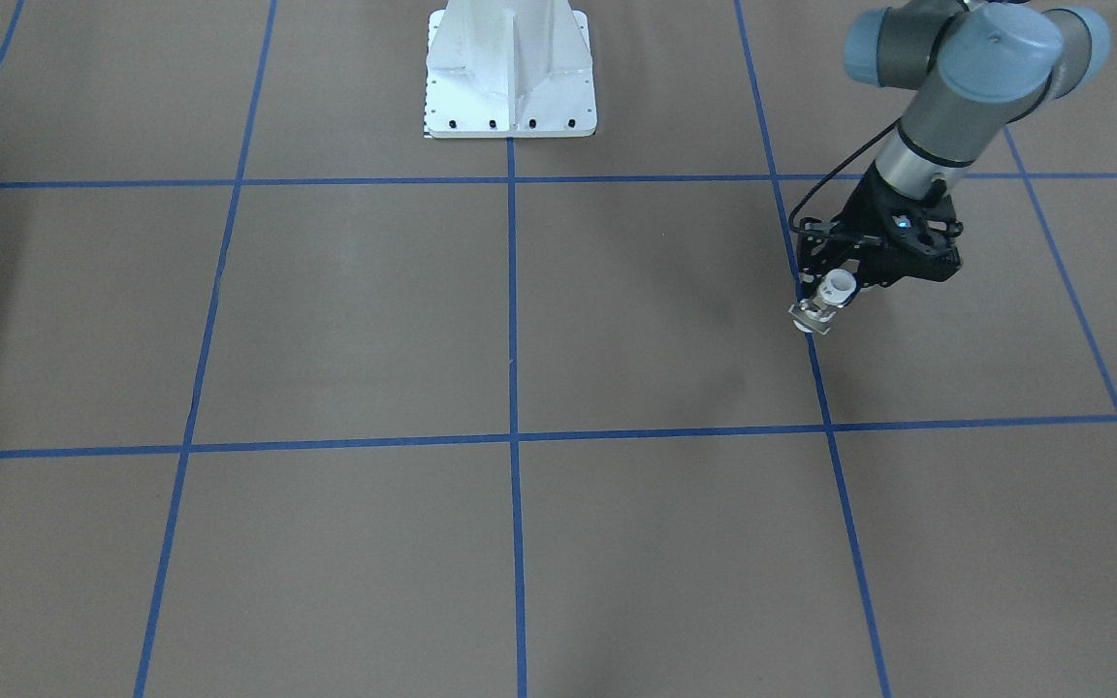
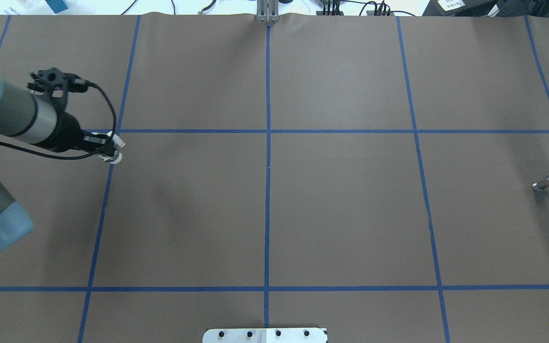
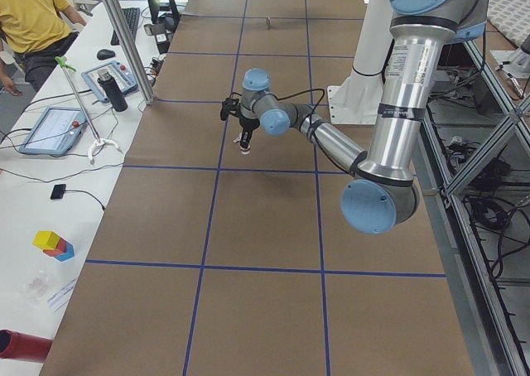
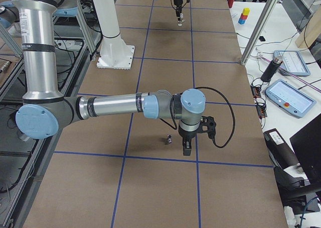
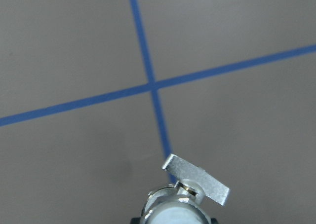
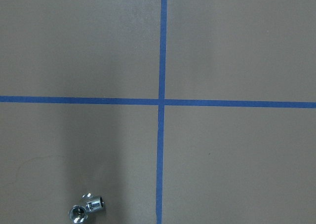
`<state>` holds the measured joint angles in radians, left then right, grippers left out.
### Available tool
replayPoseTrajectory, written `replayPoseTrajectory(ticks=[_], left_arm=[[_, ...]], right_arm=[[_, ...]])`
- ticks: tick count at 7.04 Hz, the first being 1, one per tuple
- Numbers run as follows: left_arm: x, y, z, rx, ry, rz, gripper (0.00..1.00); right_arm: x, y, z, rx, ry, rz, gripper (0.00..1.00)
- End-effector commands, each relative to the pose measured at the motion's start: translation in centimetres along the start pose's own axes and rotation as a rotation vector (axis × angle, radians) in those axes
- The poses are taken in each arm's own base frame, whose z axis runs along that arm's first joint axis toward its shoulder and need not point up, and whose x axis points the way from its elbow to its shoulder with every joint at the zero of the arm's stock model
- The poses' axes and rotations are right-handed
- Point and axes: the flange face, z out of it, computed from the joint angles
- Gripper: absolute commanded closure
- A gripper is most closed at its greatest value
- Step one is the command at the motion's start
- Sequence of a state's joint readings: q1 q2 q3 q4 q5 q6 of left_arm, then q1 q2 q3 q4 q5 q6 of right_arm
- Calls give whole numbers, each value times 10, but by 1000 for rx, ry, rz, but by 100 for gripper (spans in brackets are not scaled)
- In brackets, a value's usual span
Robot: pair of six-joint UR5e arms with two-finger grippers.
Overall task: Assemble PPR valve and pipe with both arms
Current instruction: 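Lift the white pipe piece with the left gripper toward table center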
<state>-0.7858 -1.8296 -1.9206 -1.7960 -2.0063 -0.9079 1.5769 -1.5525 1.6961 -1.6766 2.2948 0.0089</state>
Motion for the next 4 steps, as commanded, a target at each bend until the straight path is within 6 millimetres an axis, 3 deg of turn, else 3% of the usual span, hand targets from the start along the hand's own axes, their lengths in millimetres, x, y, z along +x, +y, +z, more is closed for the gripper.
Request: replayPoseTrajectory(ticks=[1, 3, 4], left_arm=[[162, 5, 16, -13, -33, -94, 100], [278, -3, 48, -2, -38, -193, 100], [323, -17, 61, -6, -42, -224, 100]], right_arm=[[1, 1, 1, -2, 0, 2, 0], [1, 1, 1, -3, 0, 1, 0], [1, 1, 1, -3, 0, 1, 0]])
